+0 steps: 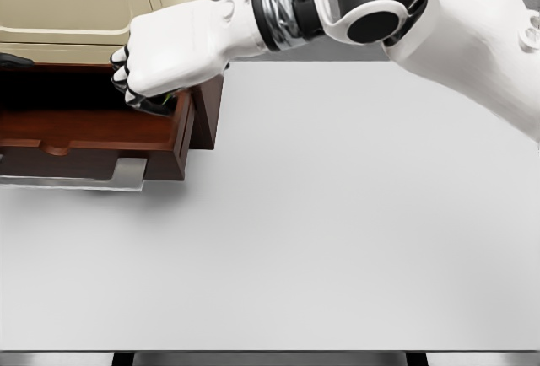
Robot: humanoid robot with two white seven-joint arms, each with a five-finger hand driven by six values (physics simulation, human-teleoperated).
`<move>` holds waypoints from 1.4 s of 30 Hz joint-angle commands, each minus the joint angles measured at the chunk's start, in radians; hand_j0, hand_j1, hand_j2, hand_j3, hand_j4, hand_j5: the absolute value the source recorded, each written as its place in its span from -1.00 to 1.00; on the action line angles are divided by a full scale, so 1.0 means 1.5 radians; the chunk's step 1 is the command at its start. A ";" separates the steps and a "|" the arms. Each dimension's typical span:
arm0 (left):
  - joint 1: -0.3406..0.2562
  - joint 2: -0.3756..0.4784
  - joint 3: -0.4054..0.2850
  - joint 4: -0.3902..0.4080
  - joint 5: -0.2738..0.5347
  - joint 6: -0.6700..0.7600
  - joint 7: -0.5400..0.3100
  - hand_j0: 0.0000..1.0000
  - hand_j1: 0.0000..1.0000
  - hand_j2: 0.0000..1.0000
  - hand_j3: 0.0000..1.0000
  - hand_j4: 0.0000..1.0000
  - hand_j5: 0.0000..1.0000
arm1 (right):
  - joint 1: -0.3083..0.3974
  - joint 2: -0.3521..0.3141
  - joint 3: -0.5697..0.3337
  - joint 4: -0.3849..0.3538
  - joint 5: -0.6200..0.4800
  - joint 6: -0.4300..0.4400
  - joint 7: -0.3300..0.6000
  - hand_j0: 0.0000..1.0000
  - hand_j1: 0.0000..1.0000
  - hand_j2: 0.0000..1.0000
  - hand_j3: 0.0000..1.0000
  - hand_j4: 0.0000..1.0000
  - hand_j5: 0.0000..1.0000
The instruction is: Open the cabinet drawer with left arm, and place a switch into the drawer with right arm
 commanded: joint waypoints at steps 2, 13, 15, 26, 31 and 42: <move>0.000 0.001 0.001 -0.001 0.005 0.002 0.000 1.00 1.00 1.00 1.00 1.00 1.00 | -0.003 0.052 0.011 0.070 -0.006 0.002 0.000 -0.45 -0.45 -0.45 -0.45 -0.45 -0.45; 0.000 0.001 0.002 -0.001 0.005 0.002 0.000 1.00 1.00 1.00 1.00 1.00 1.00 | -0.009 0.135 0.033 0.186 0.002 0.002 0.000 0.09 0.09 0.09 0.09 0.09 0.09; 0.000 0.001 0.002 -0.001 0.005 0.002 0.000 1.00 1.00 1.00 1.00 1.00 1.00 | -0.015 0.157 0.033 0.191 0.019 0.002 0.000 0.93 0.93 0.93 0.93 0.93 0.93; 0.000 0.001 0.003 -0.001 0.005 0.002 0.000 1.00 1.00 1.00 1.00 1.00 1.00 | 0.038 -0.081 -0.014 0.026 0.020 0.002 0.000 1.00 1.00 1.00 1.00 1.00 1.00; 0.000 -0.027 0.003 -0.019 -0.002 0.002 0.000 1.00 1.00 1.00 1.00 1.00 1.00 | 0.257 -0.390 -0.184 -0.085 0.013 0.002 0.000 1.00 1.00 1.00 1.00 1.00 1.00; 0.000 -0.088 0.003 -0.083 -0.060 0.002 0.000 1.00 1.00 1.00 1.00 1.00 1.00 | 0.507 -0.485 -0.380 -0.040 0.010 0.002 0.000 1.00 1.00 1.00 1.00 1.00 1.00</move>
